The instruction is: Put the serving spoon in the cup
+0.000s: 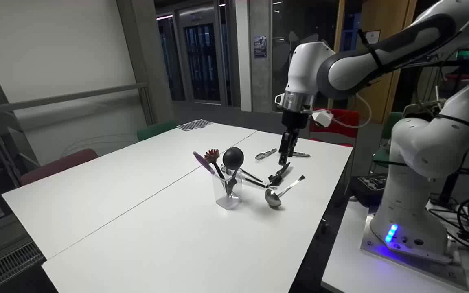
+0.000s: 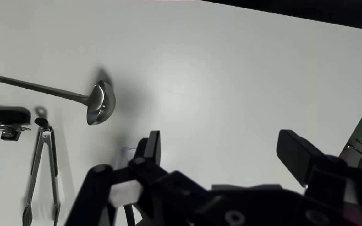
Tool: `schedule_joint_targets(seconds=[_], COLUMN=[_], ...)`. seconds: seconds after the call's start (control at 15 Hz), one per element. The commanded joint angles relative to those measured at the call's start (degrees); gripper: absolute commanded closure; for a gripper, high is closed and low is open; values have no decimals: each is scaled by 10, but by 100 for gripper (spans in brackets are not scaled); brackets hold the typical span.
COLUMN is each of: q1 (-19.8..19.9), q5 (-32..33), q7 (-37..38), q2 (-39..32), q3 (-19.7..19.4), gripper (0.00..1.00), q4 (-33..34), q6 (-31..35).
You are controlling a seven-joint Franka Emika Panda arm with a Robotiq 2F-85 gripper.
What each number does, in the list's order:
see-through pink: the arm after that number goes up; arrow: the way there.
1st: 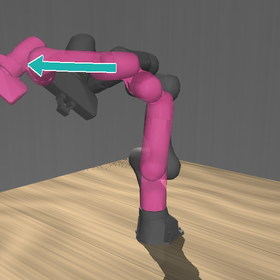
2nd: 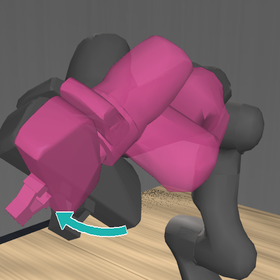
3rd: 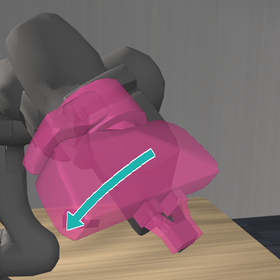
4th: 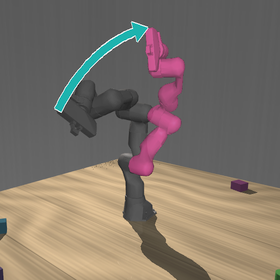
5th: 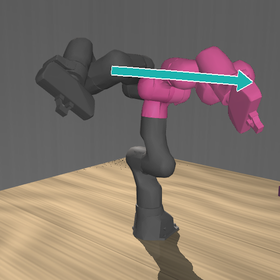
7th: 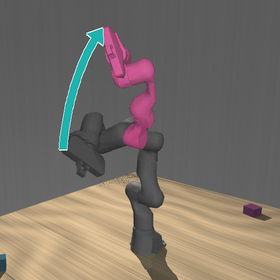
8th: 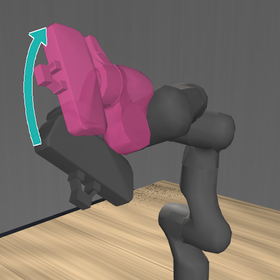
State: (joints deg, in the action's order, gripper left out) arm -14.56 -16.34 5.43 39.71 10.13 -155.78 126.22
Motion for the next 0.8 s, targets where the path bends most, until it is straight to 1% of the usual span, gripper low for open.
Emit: schedule_joint_targets(seconds=[0.0, 0.47, 0.6, 0.73], q1=[-1, -1, 22, 29], q5=[1, 1, 29, 26], q7=[1, 1, 1, -22], q2=[0, 0, -6, -10], q3=[-1, -1, -4, -33], gripper=[0, 0, 0, 0], q4=[1, 1, 18, 36], q6=[-2, -2, -4, -12])
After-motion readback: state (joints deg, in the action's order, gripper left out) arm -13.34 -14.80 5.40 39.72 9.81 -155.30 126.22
